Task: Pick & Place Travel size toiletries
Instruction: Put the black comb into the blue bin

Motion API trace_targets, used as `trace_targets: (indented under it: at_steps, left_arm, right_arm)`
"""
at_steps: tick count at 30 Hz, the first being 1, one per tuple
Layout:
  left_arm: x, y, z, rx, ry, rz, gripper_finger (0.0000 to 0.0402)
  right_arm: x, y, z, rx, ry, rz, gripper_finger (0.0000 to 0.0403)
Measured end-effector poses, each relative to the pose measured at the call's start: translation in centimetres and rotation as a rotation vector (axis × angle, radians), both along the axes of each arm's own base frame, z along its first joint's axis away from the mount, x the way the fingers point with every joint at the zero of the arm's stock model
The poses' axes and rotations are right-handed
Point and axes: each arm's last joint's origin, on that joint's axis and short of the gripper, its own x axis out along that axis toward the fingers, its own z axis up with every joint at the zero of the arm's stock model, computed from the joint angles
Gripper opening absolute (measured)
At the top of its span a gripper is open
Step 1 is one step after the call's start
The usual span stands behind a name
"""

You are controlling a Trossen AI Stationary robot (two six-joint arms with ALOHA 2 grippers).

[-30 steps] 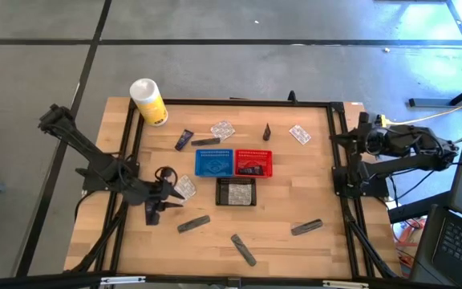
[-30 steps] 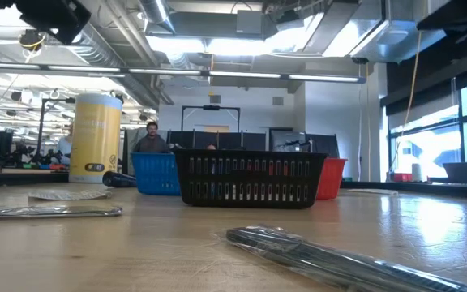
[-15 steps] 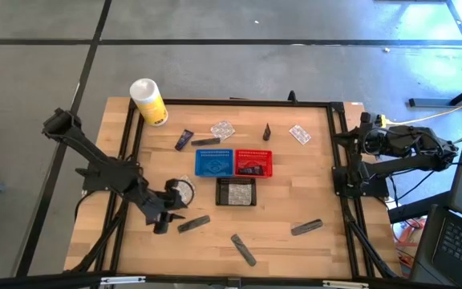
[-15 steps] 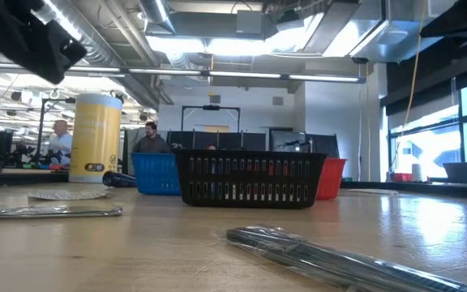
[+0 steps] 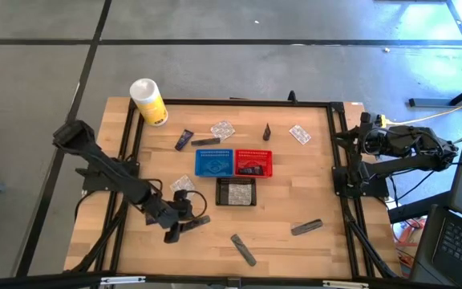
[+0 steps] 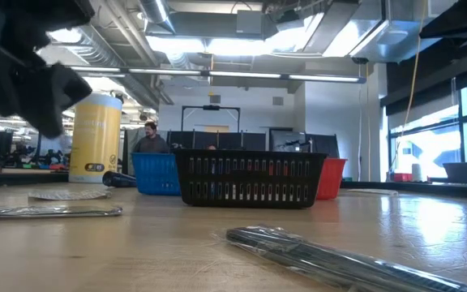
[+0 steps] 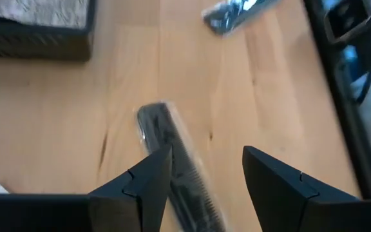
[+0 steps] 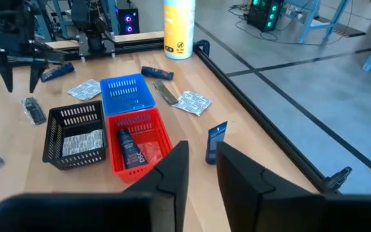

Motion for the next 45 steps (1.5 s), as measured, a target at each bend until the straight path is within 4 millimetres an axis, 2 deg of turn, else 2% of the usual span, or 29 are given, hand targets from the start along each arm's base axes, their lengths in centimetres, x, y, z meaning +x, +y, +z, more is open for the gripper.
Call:
trace_targets:
  at_steps: [7, 15, 18, 21, 28, 35, 40, 45]
  left_arm:
    - [0.6, 0.0, -1.4, -0.010, 0.043, 0.098, 0.0188]
    - [1.7, -1.8, -1.1, -0.082, 0.085, 0.059, 0.0221]
    - [1.5, -2.4, -1.6, -0.059, 0.121, 0.046, 0.0232]
    - [1.3, -2.3, -2.1, -0.064, 0.165, 0.108, 0.0234]
    - [0.4, -2.7, -2.3, -0.210, 0.327, 0.192, 0.0220]
    - [-0.5, -3.2, -2.5, -0.236, 0.387, 0.246, 0.0206]
    - [-0.3, -3.3, -1.9, -0.349, 0.485, 0.246, 0.0201]
    - [0.5, -4.1, -0.6, -0.399, 0.405, 0.130, 0.0200]
  right_arm:
    - [0.0, 0.0, 0.0, 0.000, 0.000, 0.000, 0.0095]
    - [0.0, 0.0, 0.0, 0.001, 0.000, 0.002, 0.0108]
    - [0.0, 0.0, 0.0, 0.001, 0.001, 0.002, 0.0113]
    - [0.0, 0.0, 0.0, 0.001, 0.001, 0.002, 0.0119]
    - [0.0, 0.0, 0.0, 0.001, 0.000, 0.001, 0.0131]
    - [0.0, 0.0, 0.0, 0.001, 0.000, 0.001, 0.0142]
    - [0.0, 0.0, 0.0, 0.001, 0.000, 0.002, 0.0149]
    - [0.0, 0.0, 0.0, 0.000, 0.000, 0.001, 0.0155]
